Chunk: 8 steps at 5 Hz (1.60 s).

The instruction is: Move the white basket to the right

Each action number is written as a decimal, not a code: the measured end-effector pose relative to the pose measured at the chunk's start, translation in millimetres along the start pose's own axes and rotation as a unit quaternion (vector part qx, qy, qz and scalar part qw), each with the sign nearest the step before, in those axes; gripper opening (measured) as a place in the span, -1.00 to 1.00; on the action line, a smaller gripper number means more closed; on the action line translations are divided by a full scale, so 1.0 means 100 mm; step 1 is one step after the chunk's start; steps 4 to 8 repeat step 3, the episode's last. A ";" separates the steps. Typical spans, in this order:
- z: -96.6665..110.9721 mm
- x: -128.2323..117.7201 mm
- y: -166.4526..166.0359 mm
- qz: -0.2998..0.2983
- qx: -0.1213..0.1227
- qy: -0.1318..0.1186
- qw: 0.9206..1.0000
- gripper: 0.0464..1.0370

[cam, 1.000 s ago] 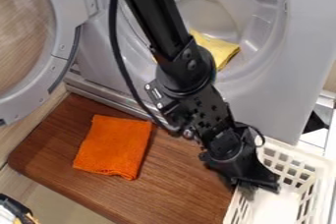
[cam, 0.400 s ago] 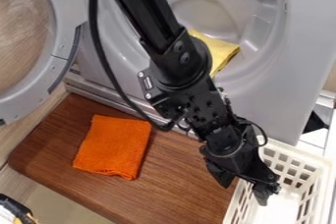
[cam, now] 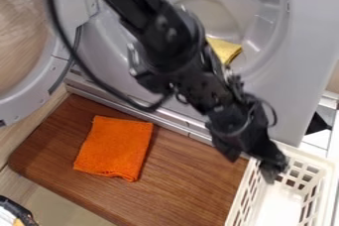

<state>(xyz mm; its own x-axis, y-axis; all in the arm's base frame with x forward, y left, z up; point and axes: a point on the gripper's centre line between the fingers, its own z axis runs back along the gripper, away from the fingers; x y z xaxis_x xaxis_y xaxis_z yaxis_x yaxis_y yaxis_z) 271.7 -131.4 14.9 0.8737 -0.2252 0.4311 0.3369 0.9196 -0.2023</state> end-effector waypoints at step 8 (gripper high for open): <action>0.43 -0.10 0.64 -0.102 0.156 0.079 0.979 0.93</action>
